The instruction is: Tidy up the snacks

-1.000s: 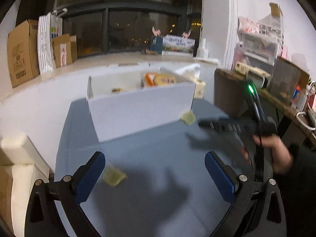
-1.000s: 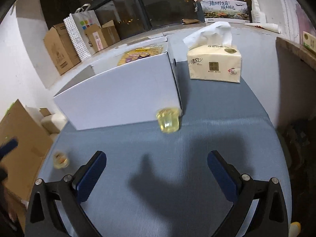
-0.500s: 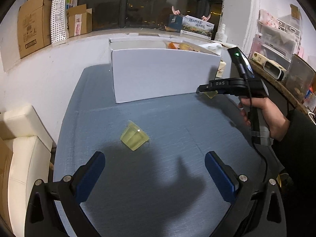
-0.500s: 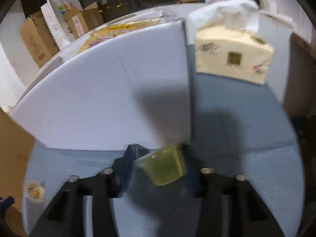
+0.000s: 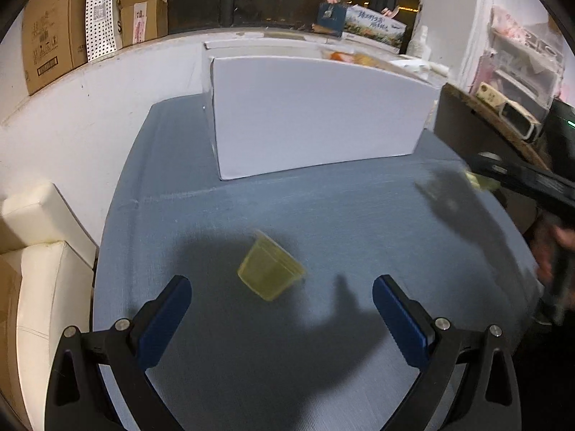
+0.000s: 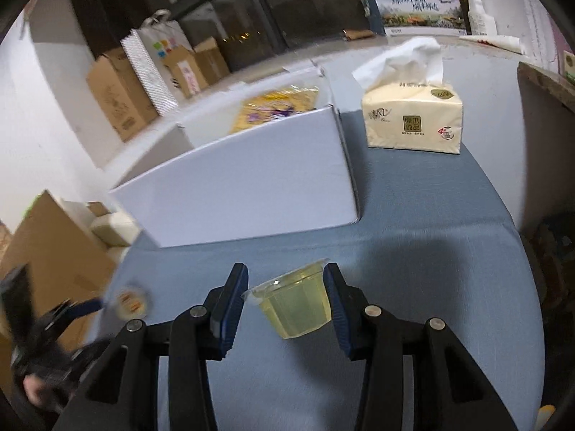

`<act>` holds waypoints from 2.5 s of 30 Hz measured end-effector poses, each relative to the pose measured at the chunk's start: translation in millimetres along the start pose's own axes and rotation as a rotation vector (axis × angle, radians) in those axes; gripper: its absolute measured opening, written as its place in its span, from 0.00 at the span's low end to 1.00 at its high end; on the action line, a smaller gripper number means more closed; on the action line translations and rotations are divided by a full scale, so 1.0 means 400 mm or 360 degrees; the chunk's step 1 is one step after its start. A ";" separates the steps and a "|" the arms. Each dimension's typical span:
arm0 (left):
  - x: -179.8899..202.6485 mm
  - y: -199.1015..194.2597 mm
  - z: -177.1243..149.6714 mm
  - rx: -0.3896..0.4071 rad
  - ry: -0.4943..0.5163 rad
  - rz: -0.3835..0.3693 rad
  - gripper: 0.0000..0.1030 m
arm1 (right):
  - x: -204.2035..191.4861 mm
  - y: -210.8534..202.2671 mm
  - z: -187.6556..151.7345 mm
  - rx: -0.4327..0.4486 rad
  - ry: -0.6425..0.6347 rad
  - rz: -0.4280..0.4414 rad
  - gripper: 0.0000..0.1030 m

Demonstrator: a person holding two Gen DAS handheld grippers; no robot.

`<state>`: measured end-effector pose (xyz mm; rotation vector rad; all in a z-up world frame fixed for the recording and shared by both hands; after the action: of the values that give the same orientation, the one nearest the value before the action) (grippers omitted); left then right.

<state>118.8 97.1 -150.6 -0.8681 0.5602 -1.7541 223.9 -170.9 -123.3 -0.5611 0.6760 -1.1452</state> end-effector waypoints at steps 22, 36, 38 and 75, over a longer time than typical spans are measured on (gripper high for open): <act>0.069 -0.119 0.092 0.0305 0.0015 -0.0202 0.49 | -0.049 -0.095 -0.071 0.0064 -0.0054 0.0123 0.46; 0.081 -0.111 0.493 0.0522 0.0087 -0.0223 0.49 | -0.164 -0.084 0.294 0.0305 -0.0156 0.0148 0.46; 0.062 -0.078 0.540 0.0504 0.0075 -0.0209 0.50 | -0.184 -0.041 0.360 0.0321 -0.0161 0.0118 0.46; 0.217 -0.326 0.202 0.0532 -0.0016 0.0085 1.00 | -0.229 -0.305 0.136 0.0353 -0.0340 -0.0235 1.00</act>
<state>87.3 62.8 19.5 -0.6214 0.2690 -1.7300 163.4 -119.9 17.9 -0.5408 0.3228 -1.2588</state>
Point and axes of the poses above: each gripper's, at about its wrist camera, not at the fingertips, and y roughly the way its jaws point, x to its right, z to its top, the point moved 2 cm from there along y, roughly the way its jaws point, and after that the axes turned 14 degrees about -z, right-handed, at the moved point
